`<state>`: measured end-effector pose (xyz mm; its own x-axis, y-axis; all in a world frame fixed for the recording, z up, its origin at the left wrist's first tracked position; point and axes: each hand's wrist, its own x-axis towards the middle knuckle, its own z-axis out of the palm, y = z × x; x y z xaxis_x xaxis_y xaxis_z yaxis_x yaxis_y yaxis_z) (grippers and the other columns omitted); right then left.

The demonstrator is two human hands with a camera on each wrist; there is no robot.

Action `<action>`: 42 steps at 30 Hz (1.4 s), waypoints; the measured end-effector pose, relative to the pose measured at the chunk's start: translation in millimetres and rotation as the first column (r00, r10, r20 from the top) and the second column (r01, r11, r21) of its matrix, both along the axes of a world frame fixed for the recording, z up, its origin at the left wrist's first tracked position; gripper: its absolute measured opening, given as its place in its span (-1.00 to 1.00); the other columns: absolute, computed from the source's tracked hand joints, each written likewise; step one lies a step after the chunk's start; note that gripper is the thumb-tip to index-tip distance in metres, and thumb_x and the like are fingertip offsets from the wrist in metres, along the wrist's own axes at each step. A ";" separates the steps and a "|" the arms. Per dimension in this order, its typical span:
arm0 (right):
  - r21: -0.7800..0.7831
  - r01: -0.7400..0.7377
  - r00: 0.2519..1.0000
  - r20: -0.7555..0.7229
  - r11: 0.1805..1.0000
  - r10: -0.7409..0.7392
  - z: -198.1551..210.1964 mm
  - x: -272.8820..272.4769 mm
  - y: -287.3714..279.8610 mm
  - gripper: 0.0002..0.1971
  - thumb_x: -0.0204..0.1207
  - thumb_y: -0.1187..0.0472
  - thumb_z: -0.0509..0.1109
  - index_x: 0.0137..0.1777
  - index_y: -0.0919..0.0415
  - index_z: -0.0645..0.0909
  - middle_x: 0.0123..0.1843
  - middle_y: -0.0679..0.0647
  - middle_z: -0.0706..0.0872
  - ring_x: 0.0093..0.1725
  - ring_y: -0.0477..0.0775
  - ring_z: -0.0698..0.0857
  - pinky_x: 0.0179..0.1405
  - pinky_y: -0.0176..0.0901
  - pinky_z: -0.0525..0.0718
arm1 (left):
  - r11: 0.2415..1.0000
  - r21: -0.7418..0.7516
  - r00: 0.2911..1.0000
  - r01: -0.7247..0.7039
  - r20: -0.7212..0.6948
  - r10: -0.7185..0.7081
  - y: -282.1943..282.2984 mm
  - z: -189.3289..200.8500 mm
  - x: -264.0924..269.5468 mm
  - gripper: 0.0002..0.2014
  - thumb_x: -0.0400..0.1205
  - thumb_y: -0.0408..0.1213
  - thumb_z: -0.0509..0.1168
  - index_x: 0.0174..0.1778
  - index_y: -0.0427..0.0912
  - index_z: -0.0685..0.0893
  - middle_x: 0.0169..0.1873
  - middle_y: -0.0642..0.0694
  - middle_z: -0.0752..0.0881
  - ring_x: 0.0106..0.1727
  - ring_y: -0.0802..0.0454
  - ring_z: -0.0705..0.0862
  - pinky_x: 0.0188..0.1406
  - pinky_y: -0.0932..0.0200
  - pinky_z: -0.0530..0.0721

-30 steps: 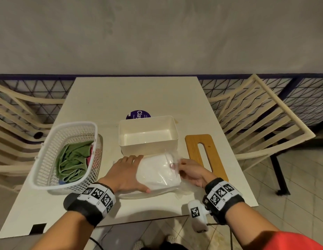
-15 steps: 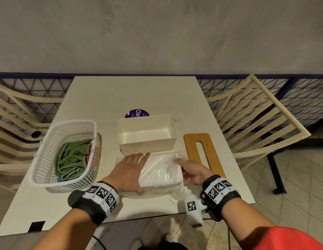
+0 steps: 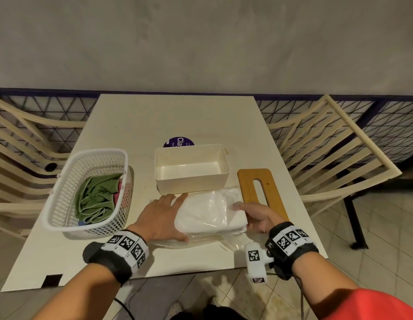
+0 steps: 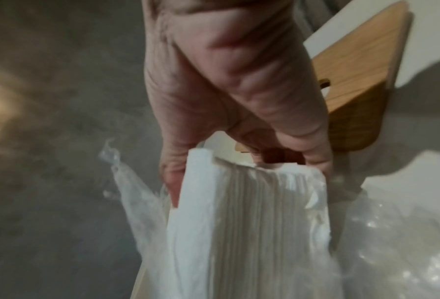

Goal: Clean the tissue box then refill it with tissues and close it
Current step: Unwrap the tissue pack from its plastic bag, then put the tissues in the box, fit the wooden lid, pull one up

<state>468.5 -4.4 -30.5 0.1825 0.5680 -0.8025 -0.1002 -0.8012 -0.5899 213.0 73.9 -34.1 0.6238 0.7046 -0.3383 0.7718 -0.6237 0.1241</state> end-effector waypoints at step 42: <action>0.442 -0.096 0.958 0.284 0.892 -0.038 241.7 78.4 -11.5 -0.42 0.11 -0.02 0.60 0.16 0.10 0.63 0.21 0.13 0.71 0.16 0.22 0.69 0.15 0.09 0.64 | 0.972 -0.150 0.767 -0.178 0.597 0.233 -14.9 45.6 15.5 -0.38 0.65 0.16 -0.08 0.63 0.03 0.06 0.66 -0.01 0.11 0.65 0.02 0.10 0.55 0.16 0.07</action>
